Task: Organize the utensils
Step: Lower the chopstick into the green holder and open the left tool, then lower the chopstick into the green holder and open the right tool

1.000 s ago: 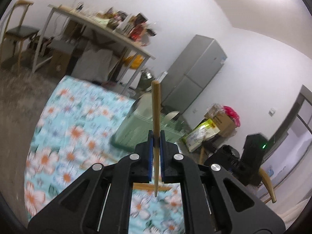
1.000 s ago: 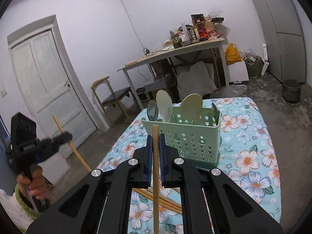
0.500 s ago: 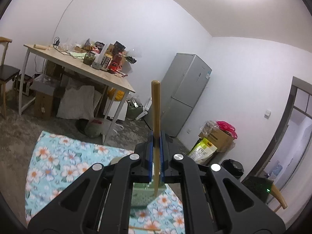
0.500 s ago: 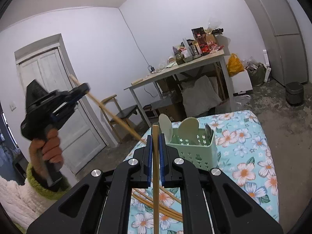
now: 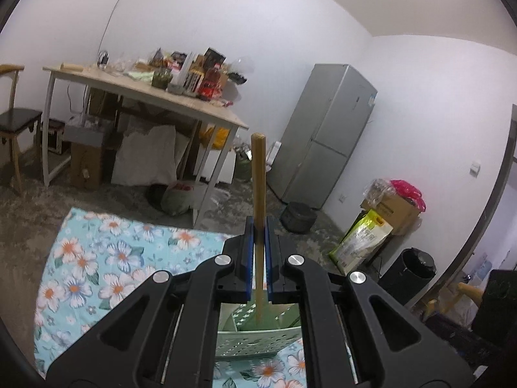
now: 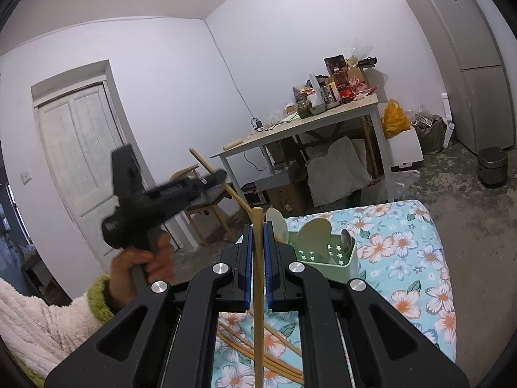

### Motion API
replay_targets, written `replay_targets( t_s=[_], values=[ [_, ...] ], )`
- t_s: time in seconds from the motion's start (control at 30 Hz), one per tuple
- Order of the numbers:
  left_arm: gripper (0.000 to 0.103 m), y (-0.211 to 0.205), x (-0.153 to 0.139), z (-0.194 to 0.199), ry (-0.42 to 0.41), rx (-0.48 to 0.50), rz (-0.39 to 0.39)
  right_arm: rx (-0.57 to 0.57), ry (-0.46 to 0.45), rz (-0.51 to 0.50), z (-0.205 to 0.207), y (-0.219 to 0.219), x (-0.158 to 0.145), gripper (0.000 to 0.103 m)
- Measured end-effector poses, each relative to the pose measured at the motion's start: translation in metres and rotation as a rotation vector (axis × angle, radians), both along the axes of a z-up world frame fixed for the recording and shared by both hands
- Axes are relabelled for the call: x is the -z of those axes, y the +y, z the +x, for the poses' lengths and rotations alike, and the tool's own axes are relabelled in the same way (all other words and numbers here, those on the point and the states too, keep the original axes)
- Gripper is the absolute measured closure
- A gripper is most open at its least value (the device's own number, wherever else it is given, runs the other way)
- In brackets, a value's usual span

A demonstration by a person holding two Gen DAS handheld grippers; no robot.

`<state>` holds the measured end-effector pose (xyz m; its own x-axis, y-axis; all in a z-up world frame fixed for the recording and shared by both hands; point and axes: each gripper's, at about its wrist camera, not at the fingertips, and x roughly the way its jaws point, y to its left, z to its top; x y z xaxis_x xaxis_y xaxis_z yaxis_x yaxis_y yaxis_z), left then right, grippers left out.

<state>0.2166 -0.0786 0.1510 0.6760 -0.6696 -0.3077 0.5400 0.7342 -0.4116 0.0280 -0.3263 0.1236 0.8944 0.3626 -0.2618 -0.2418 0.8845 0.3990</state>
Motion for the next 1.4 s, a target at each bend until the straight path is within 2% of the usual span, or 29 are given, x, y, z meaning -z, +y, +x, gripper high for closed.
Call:
replay_targets(
  t_s=[0.07, 0.17, 0.2, 0.27, 0.33, 0.53, 0.7, 0.87, 1.07, 1.2, 1.3, 1.4],
  values=[
    [0.098, 0.000, 0.008, 0.005, 0.019, -0.005, 0.001, 0.002, -0.004, -0.001, 0.002, -0.001, -0.002, 0.096],
    [0.086, 0.002, 0.018, 0.009, 0.042, -0.007, 0.004, 0.005, -0.005, -0.009, 0.004, 0.001, -0.004, 0.096],
    [0.076, 0.001, 0.019, 0.010, 0.045, -0.010, 0.005, 0.006, -0.005, -0.010, 0.004, 0.001, -0.004, 0.096],
    [0.068, 0.004, 0.020, 0.009, 0.046, -0.014, 0.005, 0.010, -0.006, -0.015, 0.004, 0.003, -0.007, 0.096],
    [0.052, 0.009, 0.018, 0.006, 0.037, -0.028, 0.012, 0.011, -0.007, -0.018, 0.006, 0.003, -0.009, 0.096],
    [0.022, 0.028, 0.008, -0.012, -0.015, -0.061, 0.021, 0.003, -0.044, -0.021, 0.017, 0.005, -0.028, 0.096],
    [0.013, 0.055, 0.010, -0.037, -0.038, -0.069, 0.018, -0.027, -0.120, 0.004, 0.041, 0.005, -0.058, 0.096],
    [0.010, 0.083, 0.029, -0.060, -0.001, -0.069, 0.042, -0.050, -0.196, 0.012, 0.082, 0.009, -0.097, 0.096],
    [0.008, 0.114, 0.068, -0.085, 0.039, -0.153, 0.156, -0.001, -0.252, -0.034, 0.125, 0.018, -0.126, 0.096],
    [0.008, 0.123, 0.082, -0.092, 0.061, -0.183, 0.210, 0.022, -0.248, -0.065, 0.158, 0.025, -0.129, 0.096],
    [0.008, 0.128, 0.092, -0.095, 0.085, -0.194, 0.210, 0.041, -0.224, -0.103, 0.179, 0.033, -0.123, 0.096],
    [0.008, 0.128, 0.098, -0.096, 0.114, -0.196, 0.204, 0.053, -0.163, -0.146, 0.202, 0.041, -0.102, 0.096]
  ],
)
